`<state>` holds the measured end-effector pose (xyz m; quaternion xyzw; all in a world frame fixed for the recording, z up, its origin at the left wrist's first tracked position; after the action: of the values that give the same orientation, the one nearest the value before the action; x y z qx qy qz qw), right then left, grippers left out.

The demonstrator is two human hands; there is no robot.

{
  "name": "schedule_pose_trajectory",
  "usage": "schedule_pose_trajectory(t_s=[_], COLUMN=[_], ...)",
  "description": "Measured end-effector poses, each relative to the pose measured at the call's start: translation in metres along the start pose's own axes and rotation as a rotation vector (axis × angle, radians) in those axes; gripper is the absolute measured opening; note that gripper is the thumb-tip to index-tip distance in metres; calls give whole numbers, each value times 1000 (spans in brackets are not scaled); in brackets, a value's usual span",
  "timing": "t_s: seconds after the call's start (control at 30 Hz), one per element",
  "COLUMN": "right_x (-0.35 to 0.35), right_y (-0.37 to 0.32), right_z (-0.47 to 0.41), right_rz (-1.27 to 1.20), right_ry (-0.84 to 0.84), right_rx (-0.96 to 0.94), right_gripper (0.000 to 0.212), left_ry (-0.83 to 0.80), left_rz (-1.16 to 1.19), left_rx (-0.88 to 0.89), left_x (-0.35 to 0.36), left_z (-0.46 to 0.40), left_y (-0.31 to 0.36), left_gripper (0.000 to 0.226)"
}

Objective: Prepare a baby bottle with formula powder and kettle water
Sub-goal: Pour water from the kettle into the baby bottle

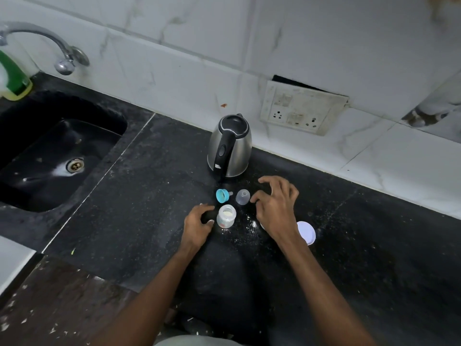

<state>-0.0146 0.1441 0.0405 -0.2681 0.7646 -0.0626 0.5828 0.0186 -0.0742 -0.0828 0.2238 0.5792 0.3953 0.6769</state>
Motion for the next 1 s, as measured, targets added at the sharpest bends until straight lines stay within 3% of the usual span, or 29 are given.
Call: schedule_pose_trajectory(t_s=[0.07, 0.27, 0.43, 0.6, 0.73, 0.9, 1.0], right_x=[7, 30, 62, 90, 111, 126, 131], right_y=[-6, -31, -49, -60, -63, -66, -68], right_z=[-8, -51, -85, -105, -111, -116, -124], right_rz=[-68, -582, -848, -974, -1075, -1144, -1164], right_ry=[-22, -64, -77, -56, 73, 217, 314], right_rx=[27, 338, 666, 753, 802, 816, 865], right_gripper=[19, 22, 49, 25, 13, 32, 32], left_ry=[36, 53, 54, 26, 7, -17, -28], left_rz=[9, 63, -13, -63, -36, -100, -132], left_rx=[2, -10, 32, 47, -1, 21, 33], left_x=[-9, -36, -55, -72, -89, -110, -122], left_z=[-4, -13, -23, -31, -32, -39, -45], left_y=[2, 18, 8, -8, -17, -32, -40], left_gripper=[37, 63, 74, 68, 47, 43, 44])
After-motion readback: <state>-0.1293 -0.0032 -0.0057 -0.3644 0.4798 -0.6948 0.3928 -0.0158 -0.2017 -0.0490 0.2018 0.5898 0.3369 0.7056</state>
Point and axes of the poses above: each hand's wrist, its own z-axis away from the middle knuckle, its own x-axis out of the palm, y = z × x, the point moved 2 cm from there along -z, towards the middle knuckle, and after that the axes turned 13 degrees about -z, right-handed, at the moved point
